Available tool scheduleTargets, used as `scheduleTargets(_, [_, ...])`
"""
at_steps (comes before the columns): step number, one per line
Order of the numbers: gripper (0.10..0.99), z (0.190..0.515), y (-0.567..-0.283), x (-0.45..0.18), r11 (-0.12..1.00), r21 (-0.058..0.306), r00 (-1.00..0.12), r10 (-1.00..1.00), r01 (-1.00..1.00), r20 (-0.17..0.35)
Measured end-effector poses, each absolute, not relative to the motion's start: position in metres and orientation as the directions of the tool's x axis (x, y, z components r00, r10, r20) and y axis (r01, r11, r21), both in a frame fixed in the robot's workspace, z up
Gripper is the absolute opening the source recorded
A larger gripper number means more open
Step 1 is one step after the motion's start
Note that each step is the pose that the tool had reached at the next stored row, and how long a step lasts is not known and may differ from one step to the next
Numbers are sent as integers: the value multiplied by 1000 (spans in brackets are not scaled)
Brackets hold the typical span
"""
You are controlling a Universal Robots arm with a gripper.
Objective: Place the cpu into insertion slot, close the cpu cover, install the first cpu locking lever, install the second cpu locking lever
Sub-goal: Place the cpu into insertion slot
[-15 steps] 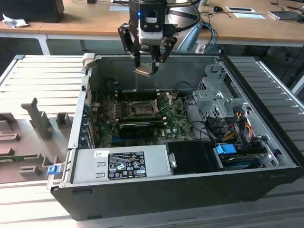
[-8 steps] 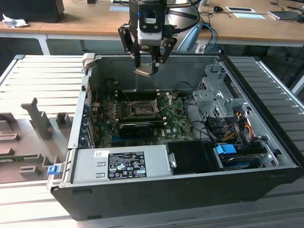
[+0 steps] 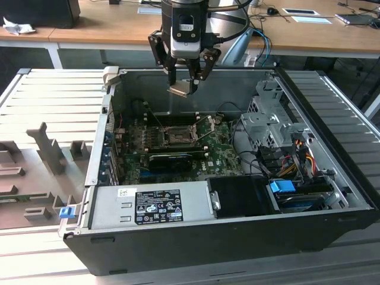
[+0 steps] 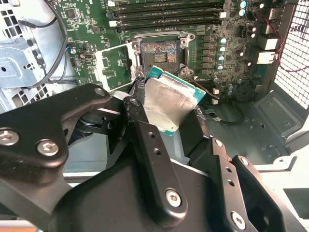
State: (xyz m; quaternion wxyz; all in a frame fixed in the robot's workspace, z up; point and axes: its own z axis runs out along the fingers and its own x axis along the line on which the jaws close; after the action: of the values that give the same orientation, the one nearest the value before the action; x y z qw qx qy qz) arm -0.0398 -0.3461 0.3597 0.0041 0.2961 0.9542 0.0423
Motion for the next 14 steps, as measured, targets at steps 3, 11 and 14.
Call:
scheduleTargets(3, [529,359,-346,-40,813,83,-817,576,576,17])
scheduleTargets(11, [529,358,-346,-40,792,83,-796,605,605,17])
scheduleTargets(14, [529,357,-346,-40,785,83,-788,615,614,17])
